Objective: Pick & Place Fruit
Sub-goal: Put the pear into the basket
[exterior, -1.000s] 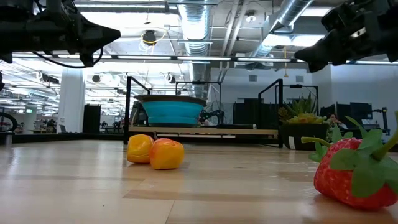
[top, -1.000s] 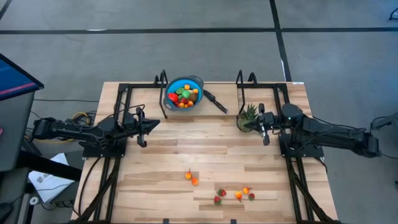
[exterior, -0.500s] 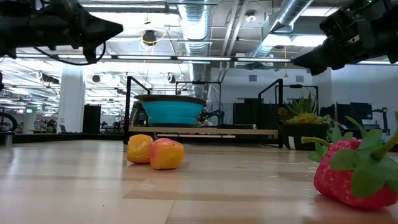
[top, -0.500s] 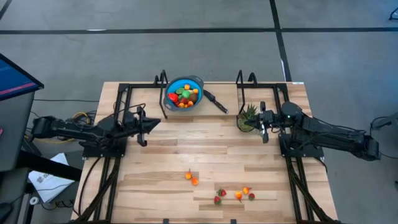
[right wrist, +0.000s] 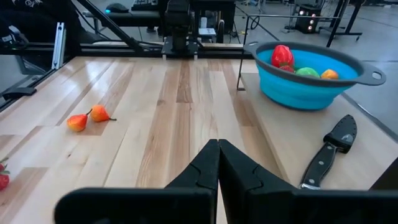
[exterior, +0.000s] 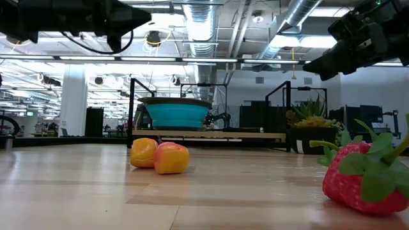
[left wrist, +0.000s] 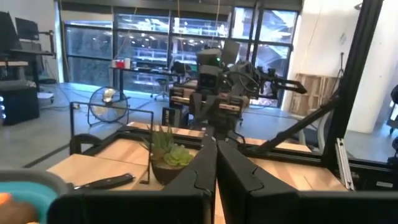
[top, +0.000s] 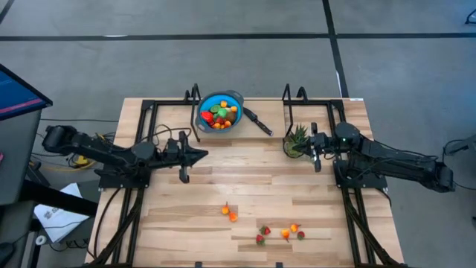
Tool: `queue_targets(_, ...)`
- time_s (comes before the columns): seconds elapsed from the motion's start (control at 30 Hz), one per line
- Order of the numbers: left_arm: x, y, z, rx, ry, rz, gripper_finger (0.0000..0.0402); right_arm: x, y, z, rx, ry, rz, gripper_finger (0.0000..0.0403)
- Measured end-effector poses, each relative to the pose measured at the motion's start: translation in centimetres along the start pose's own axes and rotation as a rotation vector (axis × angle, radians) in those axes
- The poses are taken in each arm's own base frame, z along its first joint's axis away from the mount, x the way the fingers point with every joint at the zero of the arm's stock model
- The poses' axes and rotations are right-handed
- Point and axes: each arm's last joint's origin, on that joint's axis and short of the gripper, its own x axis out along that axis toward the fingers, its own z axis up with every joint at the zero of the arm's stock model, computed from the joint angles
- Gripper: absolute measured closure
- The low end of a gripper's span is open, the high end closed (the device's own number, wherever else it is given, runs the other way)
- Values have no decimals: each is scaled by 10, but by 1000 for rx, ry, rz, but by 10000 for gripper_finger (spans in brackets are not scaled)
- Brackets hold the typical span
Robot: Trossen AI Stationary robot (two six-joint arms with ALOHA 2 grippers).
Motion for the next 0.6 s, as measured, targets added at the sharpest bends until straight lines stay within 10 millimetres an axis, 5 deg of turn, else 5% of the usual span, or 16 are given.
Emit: queue_targets(0.6, 13, -70, 9, 113, 48, 35, 399, 0, 0, 1, 75, -10, -1, 403)
